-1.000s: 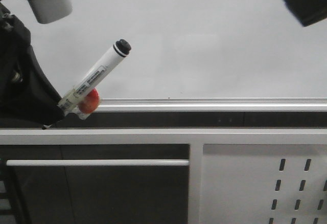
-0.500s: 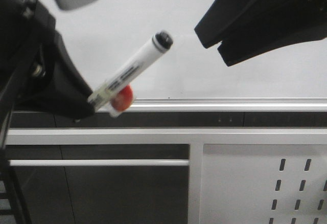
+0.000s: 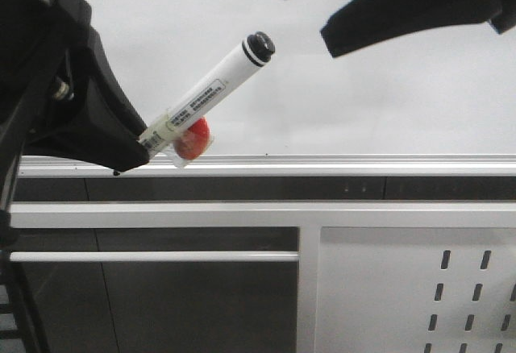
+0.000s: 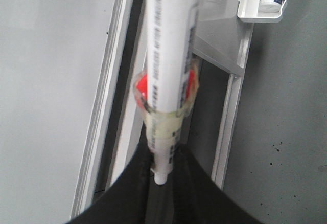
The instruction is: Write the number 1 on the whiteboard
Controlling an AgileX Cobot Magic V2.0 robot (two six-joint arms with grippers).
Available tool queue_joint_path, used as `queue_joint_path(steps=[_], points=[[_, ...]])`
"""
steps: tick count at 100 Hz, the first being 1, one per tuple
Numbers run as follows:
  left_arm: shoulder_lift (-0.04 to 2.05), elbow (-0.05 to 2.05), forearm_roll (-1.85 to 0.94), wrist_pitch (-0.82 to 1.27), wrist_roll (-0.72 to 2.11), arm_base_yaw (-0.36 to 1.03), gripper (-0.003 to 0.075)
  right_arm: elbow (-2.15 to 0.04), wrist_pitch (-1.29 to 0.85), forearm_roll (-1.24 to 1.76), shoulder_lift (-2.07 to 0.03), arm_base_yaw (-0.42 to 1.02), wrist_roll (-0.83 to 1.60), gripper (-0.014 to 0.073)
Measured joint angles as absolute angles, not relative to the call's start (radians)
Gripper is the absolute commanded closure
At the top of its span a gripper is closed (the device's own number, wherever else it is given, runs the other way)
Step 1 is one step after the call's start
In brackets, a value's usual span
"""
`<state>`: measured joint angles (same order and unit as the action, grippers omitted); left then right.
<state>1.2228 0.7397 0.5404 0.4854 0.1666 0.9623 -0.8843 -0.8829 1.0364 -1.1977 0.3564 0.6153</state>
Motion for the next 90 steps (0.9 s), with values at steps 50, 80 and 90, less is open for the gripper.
queue_joint_path(steps=[50,80,90], points=[[1.250,0.827,0.539,0.493,0.167,0.962,0.0738,-0.903,-0.916,1.081,-1.222,0.358,0.625,0.0247],[1.280,0.827,0.529,0.498,0.167,1.003,0.0738,-0.903,-0.916,1.101,-1.222,0.369,0.639,0.0265],[1.280,0.827,0.532,0.498,0.167,1.003,0.0738,-0.903,-0.916,1.101,-1.224,0.369,0.639,0.0316]])
